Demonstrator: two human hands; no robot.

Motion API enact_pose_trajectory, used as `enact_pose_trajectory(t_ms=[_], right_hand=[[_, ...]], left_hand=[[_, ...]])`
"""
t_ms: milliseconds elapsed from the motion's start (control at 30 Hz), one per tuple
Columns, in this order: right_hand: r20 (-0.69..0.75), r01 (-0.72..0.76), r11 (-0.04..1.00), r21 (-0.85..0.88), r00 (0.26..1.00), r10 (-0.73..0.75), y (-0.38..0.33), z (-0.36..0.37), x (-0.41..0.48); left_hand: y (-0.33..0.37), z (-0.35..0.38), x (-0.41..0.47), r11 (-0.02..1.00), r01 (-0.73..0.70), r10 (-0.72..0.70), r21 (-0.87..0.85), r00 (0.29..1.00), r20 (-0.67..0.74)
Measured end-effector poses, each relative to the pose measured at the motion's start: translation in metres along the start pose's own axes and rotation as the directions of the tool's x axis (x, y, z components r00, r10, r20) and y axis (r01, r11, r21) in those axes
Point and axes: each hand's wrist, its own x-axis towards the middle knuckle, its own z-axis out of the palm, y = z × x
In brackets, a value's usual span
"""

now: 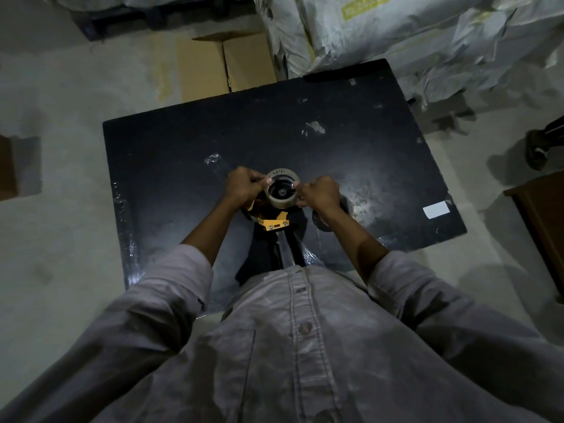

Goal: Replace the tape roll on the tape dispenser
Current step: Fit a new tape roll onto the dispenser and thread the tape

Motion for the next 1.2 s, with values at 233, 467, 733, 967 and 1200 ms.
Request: enact_pose_trajectory(t_ms=[233,467,733,967,1200], right_hand=[[0.053,-0.139,0.975,0.171,0.99,0.132,0.0,-0.002,0.0],[-0.018,-0.106,0.988,0.114,0.994,0.109,0.003,0.006,0.002],[-0.045,-0.155,0.976,0.154,0.986,0.164,-0.001,0.001,0.007],[0.049,-0.191,0.951,0.243,0.982,0.185,0.013,-0.003,0.003],[0.029,-0.007,0.993,0.12,1.0,0.004,-0.014,0.016,-0.002]], left_hand=[[-0.003,0.008,0.003,0.996,0.019,-0.013,0.093,0.998,-0.064],[-0.007,0.012,0.012,0.984,0.047,-0.037,0.172,0.997,-0.062],[-0.005,0.015,0.028,0.973,0.012,-0.017,0.229,1.0,0.017],[0.009,0.018,0.014,0.942,-0.046,0.055,0.333,0.998,-0.019],[-0.013,0.036,0.001,0.969,-0.01,0.059,0.245,0.979,-0.194]])
